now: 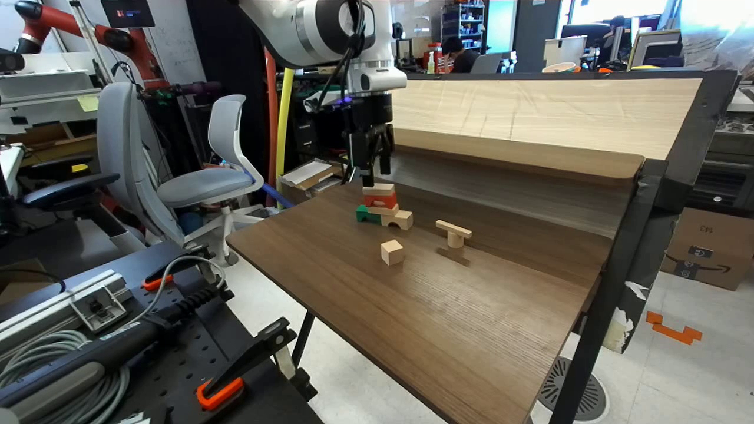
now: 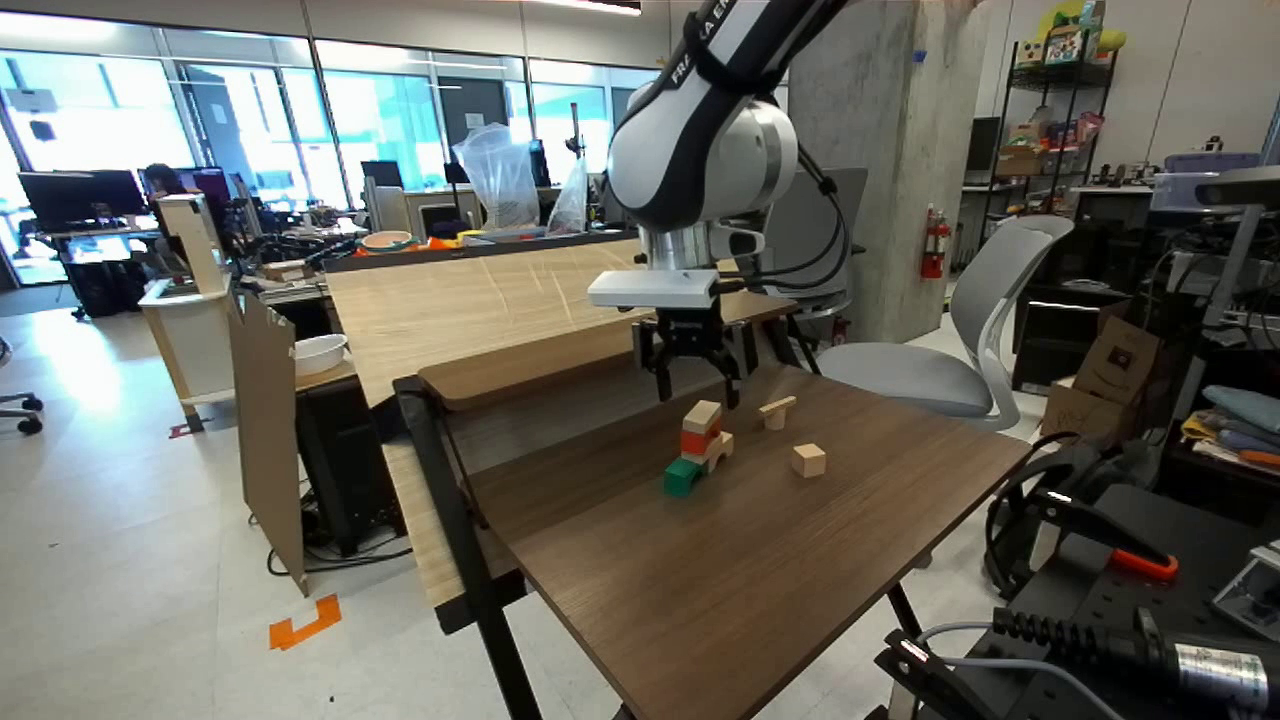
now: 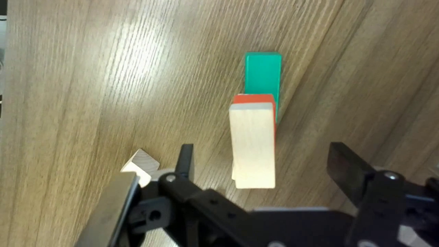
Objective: Put the wooden block on top of the orange block
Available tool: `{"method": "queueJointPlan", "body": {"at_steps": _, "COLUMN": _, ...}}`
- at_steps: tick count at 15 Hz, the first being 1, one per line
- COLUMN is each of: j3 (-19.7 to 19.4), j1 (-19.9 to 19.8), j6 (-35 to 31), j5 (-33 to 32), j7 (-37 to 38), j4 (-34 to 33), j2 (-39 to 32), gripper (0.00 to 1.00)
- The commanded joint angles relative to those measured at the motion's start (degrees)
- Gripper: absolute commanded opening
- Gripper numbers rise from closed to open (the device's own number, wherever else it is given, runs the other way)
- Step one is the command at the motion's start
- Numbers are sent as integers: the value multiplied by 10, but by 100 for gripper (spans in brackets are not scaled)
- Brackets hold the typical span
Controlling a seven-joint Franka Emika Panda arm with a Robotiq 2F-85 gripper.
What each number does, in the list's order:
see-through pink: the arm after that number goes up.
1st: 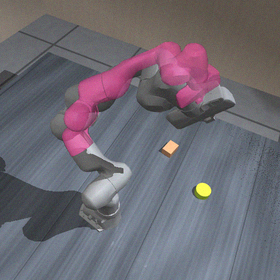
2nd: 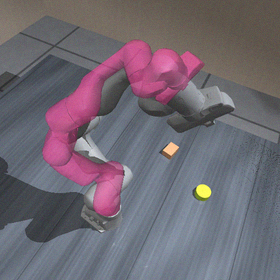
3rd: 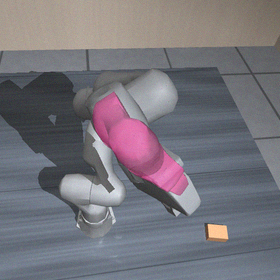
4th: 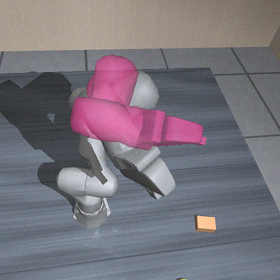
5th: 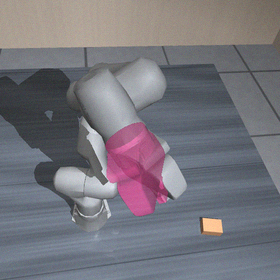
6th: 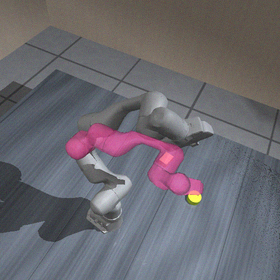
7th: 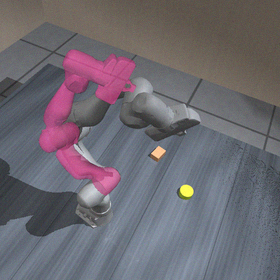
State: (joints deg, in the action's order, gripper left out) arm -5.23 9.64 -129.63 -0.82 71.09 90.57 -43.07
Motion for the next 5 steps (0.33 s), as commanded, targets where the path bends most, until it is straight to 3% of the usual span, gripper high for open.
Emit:
{"method": "queueJointPlan", "body": {"at_steps": 1, "j3": -1, "j1": 5, "j6": 39, "j5": -15, "j7": -34, "j4": 21, "j2": 54, "gripper": 100}}
{"method": "queueJointPlan", "body": {"at_steps": 3, "j3": -1, "j1": 10, "j6": 26, "j5": -27, "j7": -53, "j4": 37, "j2": 91, "gripper": 100}}
{"method": "queueJointPlan", "body": {"at_steps": 4, "j3": 0, "j1": 4, "j6": 24, "j5": -14, "j7": -35, "j4": 0, "j2": 35, "gripper": 100}}
{"method": "queueJointPlan", "body": {"at_steps": 5, "j3": 0, "j1": 4, "j6": 25, "j5": -15, "j7": -36, "j4": 1, "j2": 47, "gripper": 100}}
